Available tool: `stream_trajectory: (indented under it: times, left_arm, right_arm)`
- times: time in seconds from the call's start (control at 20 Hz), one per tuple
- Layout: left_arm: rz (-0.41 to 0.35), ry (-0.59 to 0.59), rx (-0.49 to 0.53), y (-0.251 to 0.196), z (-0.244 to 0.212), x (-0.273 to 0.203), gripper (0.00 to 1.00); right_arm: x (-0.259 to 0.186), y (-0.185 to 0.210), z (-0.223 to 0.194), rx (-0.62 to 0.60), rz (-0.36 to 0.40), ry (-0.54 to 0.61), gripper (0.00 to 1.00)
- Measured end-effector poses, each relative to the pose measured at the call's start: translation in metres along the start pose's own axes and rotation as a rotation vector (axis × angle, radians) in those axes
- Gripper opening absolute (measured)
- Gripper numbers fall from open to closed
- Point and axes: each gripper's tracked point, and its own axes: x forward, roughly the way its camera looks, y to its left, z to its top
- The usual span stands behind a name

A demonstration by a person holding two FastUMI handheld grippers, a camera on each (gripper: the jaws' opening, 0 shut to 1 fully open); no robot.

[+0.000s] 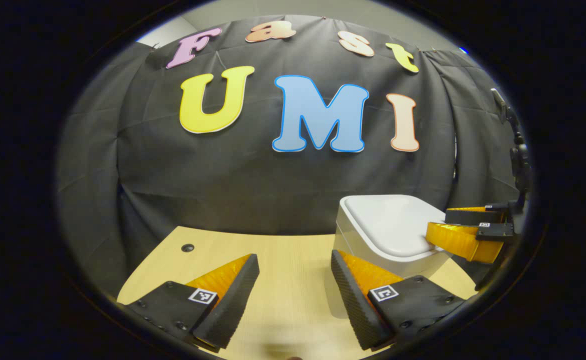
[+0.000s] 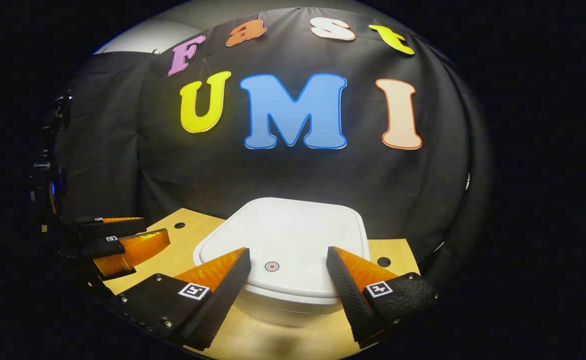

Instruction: Press the lid of the desktop garbage bin to open it, pick up the crumpled paper on the desktop and throw it into the bin, then pick up the pop can on the desktop and drop it into the bin, and finally close the garbage bin lid.

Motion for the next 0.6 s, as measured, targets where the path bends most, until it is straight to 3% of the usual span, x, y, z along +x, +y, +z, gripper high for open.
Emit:
stream_trajectory:
  times: [0.3, 0.6]
  left_arm:
    - [0.002, -0.052, 0.017, -0.002, 0.023, -0.009, 0.96]
    - [0.007, -0.145, 0.060, -0.011, 0.058, -0.034, 0.95]
  right_arm:
    - [-0.011, 0.003, 0.008, 0.000, -0.016, -0.030, 0.98]
    - [-0.051, -0.007, 0.051, 0.073, -0.065, -0.187, 0.97]
